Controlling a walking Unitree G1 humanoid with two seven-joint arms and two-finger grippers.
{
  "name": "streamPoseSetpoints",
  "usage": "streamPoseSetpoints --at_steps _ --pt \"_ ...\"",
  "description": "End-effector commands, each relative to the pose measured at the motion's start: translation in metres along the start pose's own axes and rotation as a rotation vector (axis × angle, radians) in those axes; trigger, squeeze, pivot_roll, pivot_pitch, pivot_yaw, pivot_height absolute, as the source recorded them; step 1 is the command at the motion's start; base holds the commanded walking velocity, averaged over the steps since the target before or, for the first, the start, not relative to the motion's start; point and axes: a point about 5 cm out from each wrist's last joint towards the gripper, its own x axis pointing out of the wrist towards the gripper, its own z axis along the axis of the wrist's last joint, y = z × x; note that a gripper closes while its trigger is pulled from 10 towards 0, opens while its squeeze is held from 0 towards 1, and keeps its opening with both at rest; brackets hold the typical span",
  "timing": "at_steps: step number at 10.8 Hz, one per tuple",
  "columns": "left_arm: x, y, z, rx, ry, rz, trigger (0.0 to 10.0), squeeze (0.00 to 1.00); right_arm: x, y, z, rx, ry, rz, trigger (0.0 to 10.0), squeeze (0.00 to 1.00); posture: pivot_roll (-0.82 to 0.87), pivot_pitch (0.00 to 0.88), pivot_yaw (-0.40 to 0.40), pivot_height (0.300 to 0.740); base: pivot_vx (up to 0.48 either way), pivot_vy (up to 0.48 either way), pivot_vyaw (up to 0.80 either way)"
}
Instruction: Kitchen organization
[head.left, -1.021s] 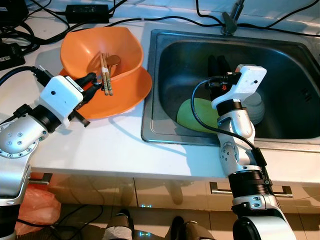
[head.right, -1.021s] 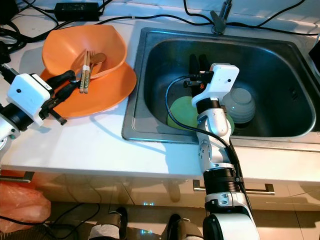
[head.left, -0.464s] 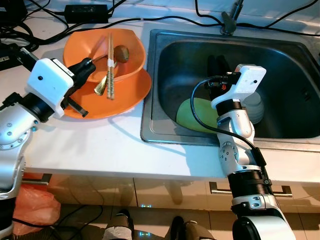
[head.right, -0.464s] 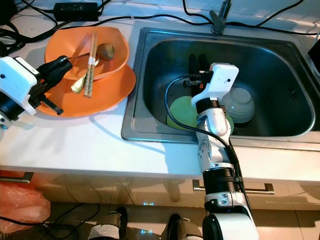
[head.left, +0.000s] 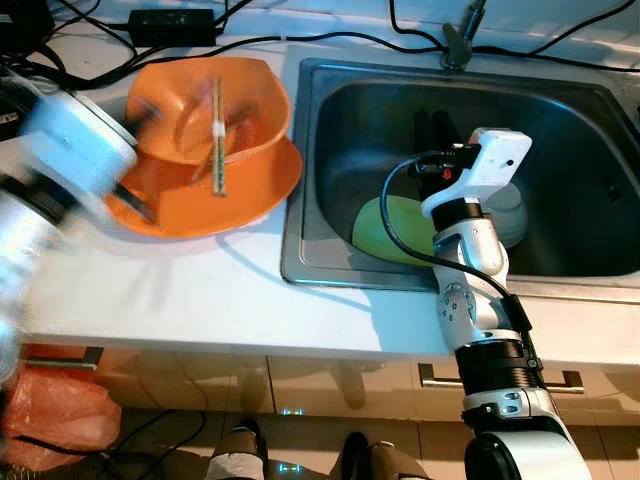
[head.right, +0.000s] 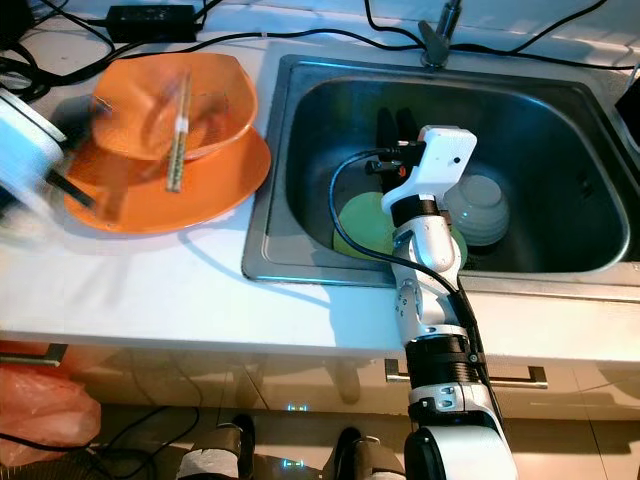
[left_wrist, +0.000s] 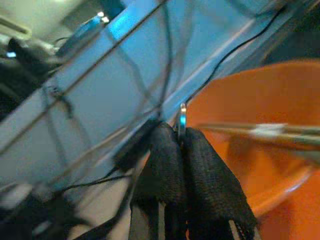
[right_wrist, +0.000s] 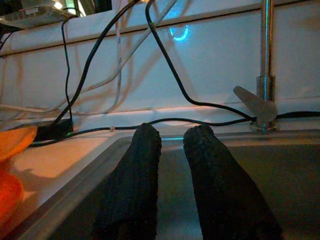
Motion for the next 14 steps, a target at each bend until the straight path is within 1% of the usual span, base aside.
streamPoseSetpoints --at_steps 1,3,4,5,6,7,8,9,10,11,12,13,14 --pt "-0.002 0.001 -0.004 0.021 0.034 0.002 10.0 0.0 -0.01 -0.007 -0.013 0.015 0.05 -0.032 10.0 0.0 0.21 0.21 -0.037 0.74 0.0 0.0 0.0" --pt "-0.006 0.011 -0.003 0.037 0.038 0.032 10.0 0.0 -0.009 -0.007 -0.013 0.014 0.049 -0.032 10.0 0.0 0.21 0.21 -0.04 0.74 0.0 0.0 0.0" --pt "-0.004 0.013 0.003 0.031 -0.005 0.071 10.0 0.0 -0.009 -0.006 -0.014 0.016 0.053 -0.027 10.0 0.0 0.22 0.207 -0.042 0.74 0.0 0.0 0.0" --pt "0.001 0.014 0.018 -0.026 -0.113 0.13 10.0 0.0 -0.008 -0.004 -0.014 0.02 0.053 -0.021 10.0 0.0 0.22 0.204 -0.044 0.74 0.0 0.0 0.0" --pt "0.002 0.015 0.023 -0.056 -0.153 0.149 10.0 0.0 -0.008 -0.004 -0.014 0.019 0.053 -0.021 10.0 0.0 0.22 0.204 -0.045 0.74 0.0 0.0 0.0" --pt "0.006 0.014 0.034 -0.132 -0.231 0.153 10.0 0.0 -0.008 -0.005 -0.014 0.019 0.054 -0.022 10.0 0.0 0.22 0.207 -0.044 0.74 0.0 0.0 0.0" --pt "0.009 0.01 0.04 -0.2 -0.278 0.155 10.0 0.0 -0.009 -0.005 -0.015 0.018 0.056 -0.024 10.0 0.0 0.21 0.208 -0.042 0.74 0.0 0.0 0.0" --pt "0.014 0.006 0.045 -0.285 -0.325 0.172 10.0 0.0 -0.009 -0.005 -0.015 0.019 0.057 -0.024 10.0 0.0 0.21 0.208 -0.042 0.74 0.0 0.0 0.0" --pt "0.02 0.002 0.047 -0.421 -0.376 0.211 10.0 0.0 -0.008 -0.004 -0.015 0.019 0.056 -0.022 10.0 0.0 0.21 0.208 -0.041 0.74 0.0 0.0 0.0" --pt "0.027 -0.006 0.048 -0.607 -0.425 0.227 10.0 0.0 -0.008 -0.004 -0.014 0.017 0.054 -0.022 10.0 0.0 0.21 0.206 -0.042 0.74 0.0 0.0 0.0" --pt "0.032 -0.012 0.05 -0.675 -0.443 0.212 10.0 0.0 -0.009 -0.005 -0.014 0.017 0.054 -0.023 10.0 0.0 0.2 0.206 -0.04 0.74 0.0 0.0 0.0" --pt "0.041 -0.026 0.056 -0.822 -0.48 0.168 10.0 0.0 -0.009 -0.004 -0.014 0.017 0.053 -0.023 10.0 0.0 0.2 0.204 -0.038 0.74 0.0 0.0 0.0" --pt "0.049 -0.037 0.057 -0.925 -0.494 0.147 10.0 0.0 -0.009 -0.002 -0.014 0.017 0.053 -0.018 10.0 0.0 0.19 0.201 -0.037 0.74 0.0 0.0 0.0"
